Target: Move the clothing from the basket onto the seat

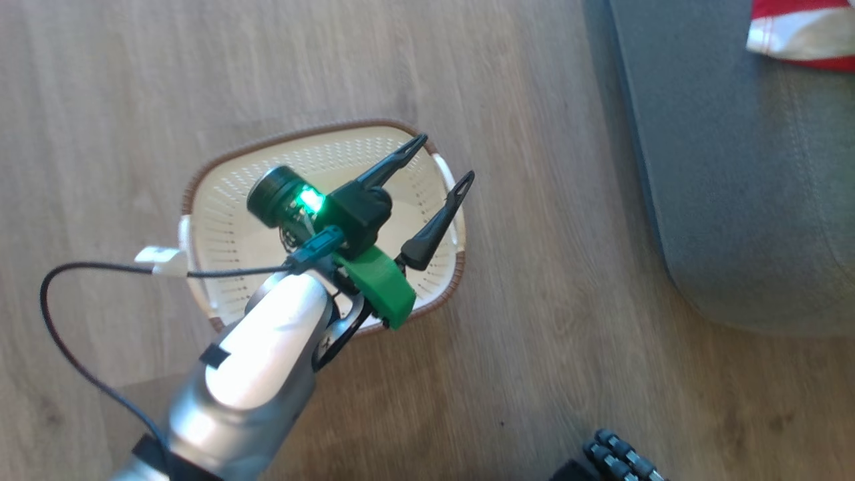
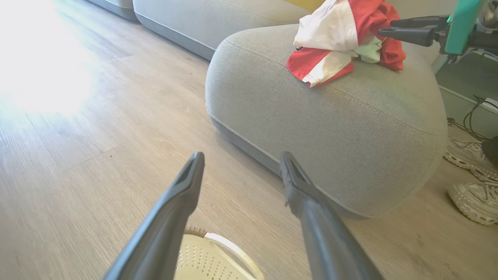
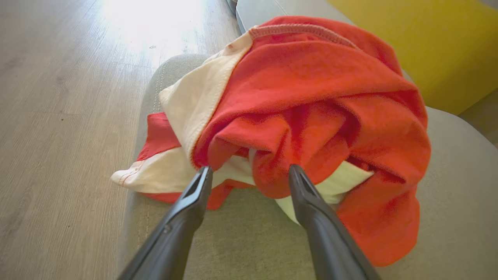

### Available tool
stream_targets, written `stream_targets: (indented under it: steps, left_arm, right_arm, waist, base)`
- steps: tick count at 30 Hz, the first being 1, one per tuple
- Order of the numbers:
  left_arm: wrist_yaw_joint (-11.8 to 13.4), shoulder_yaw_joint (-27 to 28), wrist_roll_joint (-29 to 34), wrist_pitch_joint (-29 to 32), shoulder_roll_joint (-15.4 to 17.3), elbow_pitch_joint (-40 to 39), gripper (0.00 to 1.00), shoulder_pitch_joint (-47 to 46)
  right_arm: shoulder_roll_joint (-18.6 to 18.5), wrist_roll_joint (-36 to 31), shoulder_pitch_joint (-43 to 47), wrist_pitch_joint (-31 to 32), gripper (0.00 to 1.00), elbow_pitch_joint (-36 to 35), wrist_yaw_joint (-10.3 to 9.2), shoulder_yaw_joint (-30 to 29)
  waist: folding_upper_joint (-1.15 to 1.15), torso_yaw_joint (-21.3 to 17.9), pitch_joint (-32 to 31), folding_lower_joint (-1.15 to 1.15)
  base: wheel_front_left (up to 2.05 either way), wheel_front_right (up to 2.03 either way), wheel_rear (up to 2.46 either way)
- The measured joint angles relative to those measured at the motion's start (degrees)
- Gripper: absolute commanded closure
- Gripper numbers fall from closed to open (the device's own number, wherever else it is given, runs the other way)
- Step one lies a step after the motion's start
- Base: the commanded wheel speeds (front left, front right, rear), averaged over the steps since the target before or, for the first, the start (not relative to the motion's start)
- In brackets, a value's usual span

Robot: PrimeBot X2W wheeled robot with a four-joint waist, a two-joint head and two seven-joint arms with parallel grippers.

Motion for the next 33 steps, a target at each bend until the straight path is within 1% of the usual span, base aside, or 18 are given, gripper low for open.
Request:
stream_targets:
  steps: [2,3,4,8,14,15,22,27,30,33]
  left_arm:
    - [0.04,1.40,0.00,0.00,-0.32,-0.32,0.00,1.47]
    - [0.56,3.21,-0.01,0.00,-0.69,-0.82,0.00,3.14]
    - [0.67,4.25,-0.01,0.00,-0.88,-1.00,0.00,3.97]
    - [1.00,8.21,-0.07,0.00,-1.77,-1.91,0.00,6.98]
    - [0.99,13.94,0.31,0.00,-2.50,-1.87,0.00,11.27]
    - [0.99,13.94,0.31,0.00,-2.50,-1.87,0.00,11.27]
    - [1.45,21.58,2.59,0.00,-3.12,-1.85,0.00,15.22]
    - [1.89,26.75,4.03,0.00,-3.18,-1.82,0.00,18.61]
    - [2.52,29.74,5.32,0.00,-3.23,-1.97,0.00,20.14]
    - [2.57,32.14,6.17,0.00,-3.36,-2.42,0.00,21.54]
  right_arm:
    - [0.05,-0.01,3.17,0.00,0.00,-2.97,0.00,-0.10]
    - [0.62,-0.03,5.82,0.00,0.00,-6.21,0.00,-0.05]
    - [0.92,-0.26,6.93,0.00,0.00,-7.80,0.00,0.25]
    - [1.94,-0.36,10.12,0.00,0.00,-12.02,0.00,1.70]
    - [2.98,1.26,11.08,0.00,0.00,-15.34,0.00,4.88]
    - [2.98,1.26,11.08,0.00,0.00,-15.34,0.00,4.88]
    - [6.94,1.76,12.55,0.00,0.00,-17.59,0.00,6.73]
    - [9.78,1.88,15.99,0.00,0.00,-18.50,0.00,7.11]
    - [11.34,1.91,17.27,0.00,0.00,-19.22,0.00,7.05]
    - [13.26,1.70,19.13,0.00,0.00,-20.67,0.00,6.34]
  waist:
    - [0.00,0.98,-1.22,0.00]
    - [0.00,2.16,-2.50,0.00]
    - [0.00,2.77,-3.21,0.00]
    - [0.00,5.42,-6.19,0.00]
    - [0.00,9.94,-10.92,0.00]
    - [0.00,9.94,-10.92,0.00]
    - [0.00,14.09,-16.29,0.00]
    - [0.00,15.77,-19.71,0.00]
    - [0.00,16.21,-21.42,0.00]
    - [0.00,16.38,-23.07,0.00]
  base:
    - [0.00,0.00,0.00]
    - [0.00,0.00,0.00]
    - [0.00,0.00,0.00]
    - [0.00,0.00,0.00]
    - [0.00,0.00,0.00]
    - [0.00,0.00,0.00]
    - [0.00,0.00,0.00]
    - [0.00,0.00,0.00]
    - [0.00,0.00,0.00]
    - [0.00,0.00,0.00]
